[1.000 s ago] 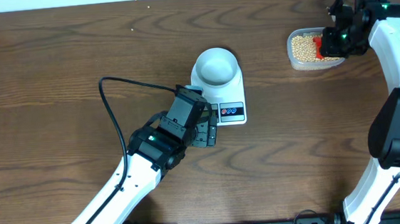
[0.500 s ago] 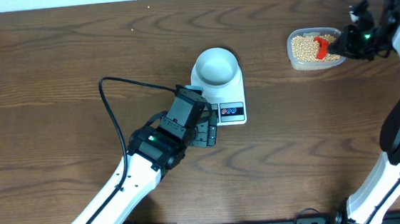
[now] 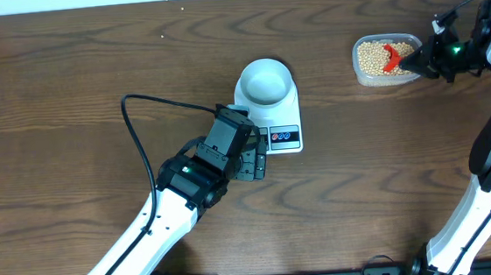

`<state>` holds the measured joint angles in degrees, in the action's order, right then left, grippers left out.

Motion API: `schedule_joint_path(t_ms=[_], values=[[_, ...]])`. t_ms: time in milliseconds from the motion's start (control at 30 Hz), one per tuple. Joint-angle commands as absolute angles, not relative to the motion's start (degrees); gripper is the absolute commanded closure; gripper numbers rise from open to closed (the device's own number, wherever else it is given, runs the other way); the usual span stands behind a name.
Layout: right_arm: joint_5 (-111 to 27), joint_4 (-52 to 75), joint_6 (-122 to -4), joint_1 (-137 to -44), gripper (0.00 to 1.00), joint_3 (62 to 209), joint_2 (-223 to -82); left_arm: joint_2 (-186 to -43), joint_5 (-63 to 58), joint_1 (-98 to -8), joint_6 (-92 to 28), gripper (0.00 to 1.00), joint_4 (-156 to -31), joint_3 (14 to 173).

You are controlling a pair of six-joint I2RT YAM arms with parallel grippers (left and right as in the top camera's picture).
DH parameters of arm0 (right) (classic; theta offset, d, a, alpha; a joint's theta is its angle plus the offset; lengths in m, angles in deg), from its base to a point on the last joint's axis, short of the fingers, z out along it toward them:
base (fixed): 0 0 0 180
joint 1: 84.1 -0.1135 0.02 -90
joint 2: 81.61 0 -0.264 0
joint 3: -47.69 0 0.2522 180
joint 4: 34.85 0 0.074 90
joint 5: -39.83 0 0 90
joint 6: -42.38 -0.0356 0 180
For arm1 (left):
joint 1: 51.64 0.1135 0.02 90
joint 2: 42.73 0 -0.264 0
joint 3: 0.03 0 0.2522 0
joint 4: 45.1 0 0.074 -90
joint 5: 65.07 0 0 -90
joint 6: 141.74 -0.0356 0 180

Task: Scoop item into bowl and weigh 50g on scale
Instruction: 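Drag the scoop through the soybeans with the right gripper to fill it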

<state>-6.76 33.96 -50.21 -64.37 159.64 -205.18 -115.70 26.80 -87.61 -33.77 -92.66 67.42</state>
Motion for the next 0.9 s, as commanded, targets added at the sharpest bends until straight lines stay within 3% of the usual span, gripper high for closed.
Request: schedule_joint_path(t_ms=[0, 867], values=[[-5.33, 33.98, -50.54, -65.35, 0.99, 159.51, -207.74, -115.70, 27.32, -87.46, -34.12, 0.12, -92.62, 67.42], [9.70, 37.22, -42.91, -57.00, 0.99, 159.53, -207.76, -115.70, 27.32, -87.46, -34.12, 0.12, -92.62, 67.42]])
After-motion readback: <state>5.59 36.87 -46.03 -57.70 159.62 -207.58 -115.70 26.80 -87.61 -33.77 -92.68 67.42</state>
